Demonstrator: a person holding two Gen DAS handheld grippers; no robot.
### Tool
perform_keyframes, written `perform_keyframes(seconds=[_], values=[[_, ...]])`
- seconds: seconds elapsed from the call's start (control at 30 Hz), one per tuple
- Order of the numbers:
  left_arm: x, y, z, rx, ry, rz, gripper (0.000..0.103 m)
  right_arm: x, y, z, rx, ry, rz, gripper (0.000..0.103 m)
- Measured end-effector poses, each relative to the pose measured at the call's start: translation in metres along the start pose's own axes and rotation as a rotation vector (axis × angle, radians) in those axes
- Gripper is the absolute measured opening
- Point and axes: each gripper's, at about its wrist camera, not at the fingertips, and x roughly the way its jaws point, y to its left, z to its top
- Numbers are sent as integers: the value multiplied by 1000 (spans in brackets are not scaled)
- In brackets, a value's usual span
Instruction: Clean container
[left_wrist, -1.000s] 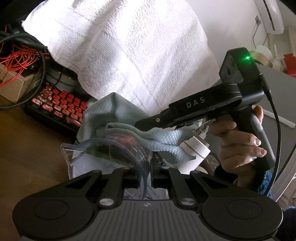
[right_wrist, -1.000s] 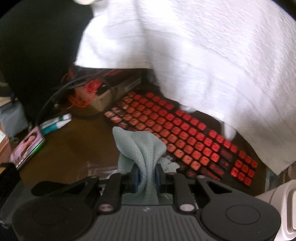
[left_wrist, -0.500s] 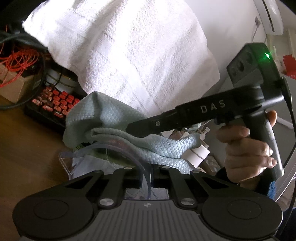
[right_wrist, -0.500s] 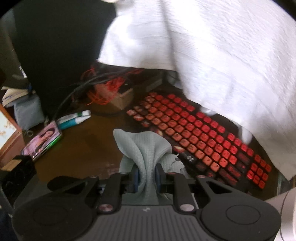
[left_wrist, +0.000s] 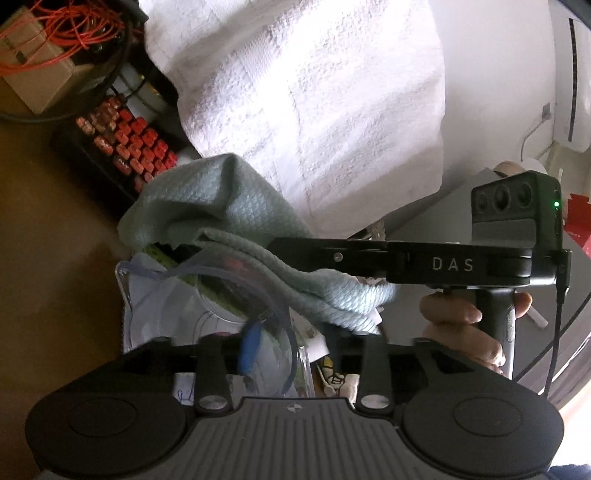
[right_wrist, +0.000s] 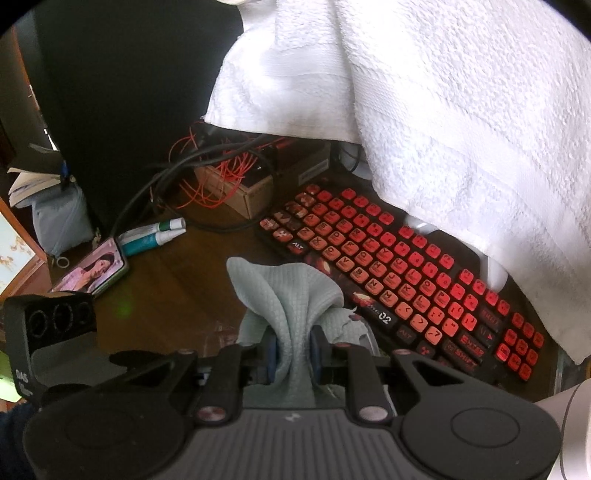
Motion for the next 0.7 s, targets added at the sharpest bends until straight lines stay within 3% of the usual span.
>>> perform_keyframes(seconds=[0.17,0.3,0.4,0.5,0.7], values=[[0,-5,2,-22,2,123,56,0,-3,0,5,3,12,17],[3,-9,3,-29,-6,202,61,0,-1,0,-4,0,9,18],[7,-5,4,-38,-1,229,59,0,-1,0,-6,1,12,18],[7,-2,4,-55,8,173,37,0,-3,0,0,2,20,18],[8,1,6,-73,19,147,37,1,-3,0,-1,1,22,18]])
